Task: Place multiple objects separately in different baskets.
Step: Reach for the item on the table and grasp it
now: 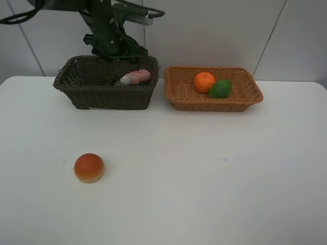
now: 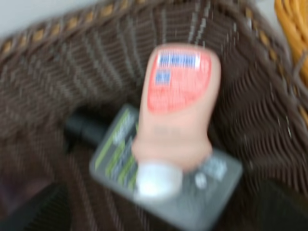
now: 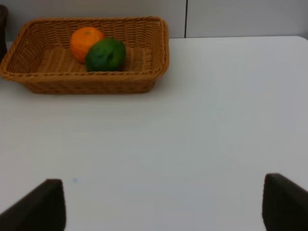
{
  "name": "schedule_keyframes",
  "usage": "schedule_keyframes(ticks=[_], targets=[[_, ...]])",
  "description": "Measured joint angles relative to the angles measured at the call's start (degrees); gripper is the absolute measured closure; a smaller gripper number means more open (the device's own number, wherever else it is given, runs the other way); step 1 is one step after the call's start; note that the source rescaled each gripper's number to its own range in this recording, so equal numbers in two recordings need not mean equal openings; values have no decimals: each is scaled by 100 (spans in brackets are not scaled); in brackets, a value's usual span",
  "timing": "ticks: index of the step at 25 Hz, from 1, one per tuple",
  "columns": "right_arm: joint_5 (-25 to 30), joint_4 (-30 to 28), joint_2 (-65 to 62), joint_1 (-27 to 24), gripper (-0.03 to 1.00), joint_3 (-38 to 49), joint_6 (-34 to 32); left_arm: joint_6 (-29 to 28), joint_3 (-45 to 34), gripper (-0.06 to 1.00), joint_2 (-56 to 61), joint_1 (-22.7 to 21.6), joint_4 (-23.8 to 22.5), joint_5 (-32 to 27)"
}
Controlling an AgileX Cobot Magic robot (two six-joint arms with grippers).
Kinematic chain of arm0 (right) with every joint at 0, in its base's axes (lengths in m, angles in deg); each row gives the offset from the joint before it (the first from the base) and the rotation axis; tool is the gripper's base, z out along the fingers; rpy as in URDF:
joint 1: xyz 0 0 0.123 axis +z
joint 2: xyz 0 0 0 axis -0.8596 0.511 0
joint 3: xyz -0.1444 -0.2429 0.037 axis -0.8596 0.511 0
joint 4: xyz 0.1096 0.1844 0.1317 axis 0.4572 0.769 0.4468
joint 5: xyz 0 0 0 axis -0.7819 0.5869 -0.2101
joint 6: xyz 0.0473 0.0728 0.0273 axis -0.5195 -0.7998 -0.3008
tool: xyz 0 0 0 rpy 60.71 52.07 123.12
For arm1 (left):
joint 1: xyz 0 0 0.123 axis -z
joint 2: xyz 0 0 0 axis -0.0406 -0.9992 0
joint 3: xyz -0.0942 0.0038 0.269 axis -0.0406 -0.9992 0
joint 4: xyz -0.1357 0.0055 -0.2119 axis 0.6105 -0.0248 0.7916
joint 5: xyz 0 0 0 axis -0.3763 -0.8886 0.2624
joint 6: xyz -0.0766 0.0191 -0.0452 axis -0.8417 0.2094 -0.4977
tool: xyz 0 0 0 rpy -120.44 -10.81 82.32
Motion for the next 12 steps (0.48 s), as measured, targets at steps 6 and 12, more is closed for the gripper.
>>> schedule_keyframes(ticks=[6, 12], targets=[[0, 0, 0, 0, 34, 0, 0, 489, -742, -5, 695, 121, 225, -423], [0, 0, 0, 0, 34, 0, 0, 764, -2136, -5, 1523, 139, 283, -356]])
